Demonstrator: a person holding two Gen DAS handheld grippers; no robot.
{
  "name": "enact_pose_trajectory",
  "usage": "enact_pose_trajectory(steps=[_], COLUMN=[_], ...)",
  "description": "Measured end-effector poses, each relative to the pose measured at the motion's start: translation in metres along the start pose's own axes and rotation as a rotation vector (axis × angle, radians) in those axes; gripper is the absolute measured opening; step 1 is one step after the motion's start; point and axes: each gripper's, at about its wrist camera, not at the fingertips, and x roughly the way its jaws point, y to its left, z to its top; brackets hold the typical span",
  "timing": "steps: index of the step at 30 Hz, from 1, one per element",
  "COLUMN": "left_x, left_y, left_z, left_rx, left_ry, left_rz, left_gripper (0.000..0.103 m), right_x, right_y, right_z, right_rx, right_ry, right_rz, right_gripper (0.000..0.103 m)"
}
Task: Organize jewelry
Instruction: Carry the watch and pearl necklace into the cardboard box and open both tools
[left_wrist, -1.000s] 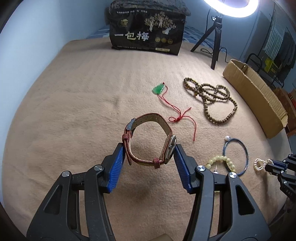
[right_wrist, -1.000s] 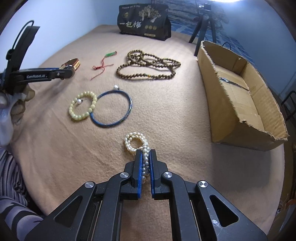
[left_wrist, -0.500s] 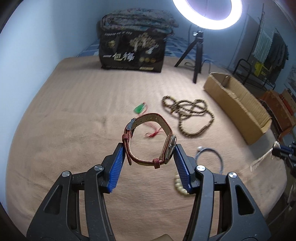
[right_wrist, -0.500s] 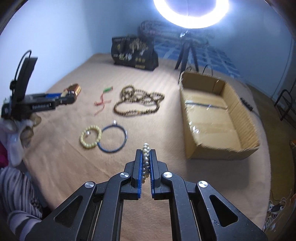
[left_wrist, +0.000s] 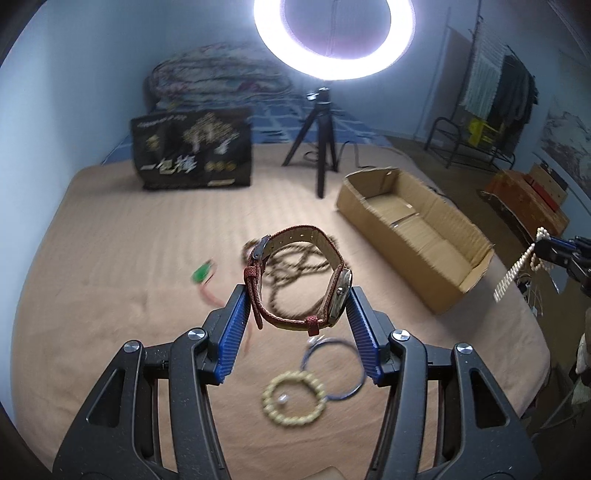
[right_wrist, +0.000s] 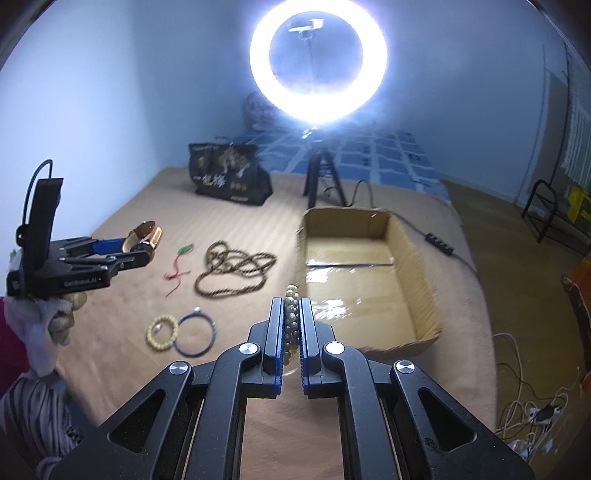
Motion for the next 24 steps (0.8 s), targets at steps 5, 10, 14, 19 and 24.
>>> enact_pose_trajectory(steps=[5, 10, 14, 19, 24], left_x=[0.019, 0.048, 0.075, 0.110, 0.141], left_y=[-0.027, -0.052, -0.073, -0.093, -0.107], left_z=[0.027, 0.051, 0.064, 0.076, 0.077], left_rx=[0.052, 0.090, 0.123, 0.129, 0.133], left_ry=[-0.004, 0.008, 0.023, 0.052, 0.084], left_rz=[-0.031, -0.069, -0.091, -0.109, -0.119], left_gripper=[0.056, 0.056, 0.056, 0.056, 0.056], right_x=[0.002, 0.014, 0.031, 0.056, 0.073], right_y=[-0.019, -0.039, -0.053, -0.070, -0.082], right_z=[0.009, 0.016, 0.017, 0.013, 0.008], right_rx=[0.010, 0.010, 0.020, 0.037, 0.056], right_ry=[-0.014, -0.015, -0.008, 0.019, 0.044], right_rz=[-0.031, -0.055, -0.065, -0.073, -0.085], right_gripper=[0.006, 0.006, 0.006, 0.005, 0.005])
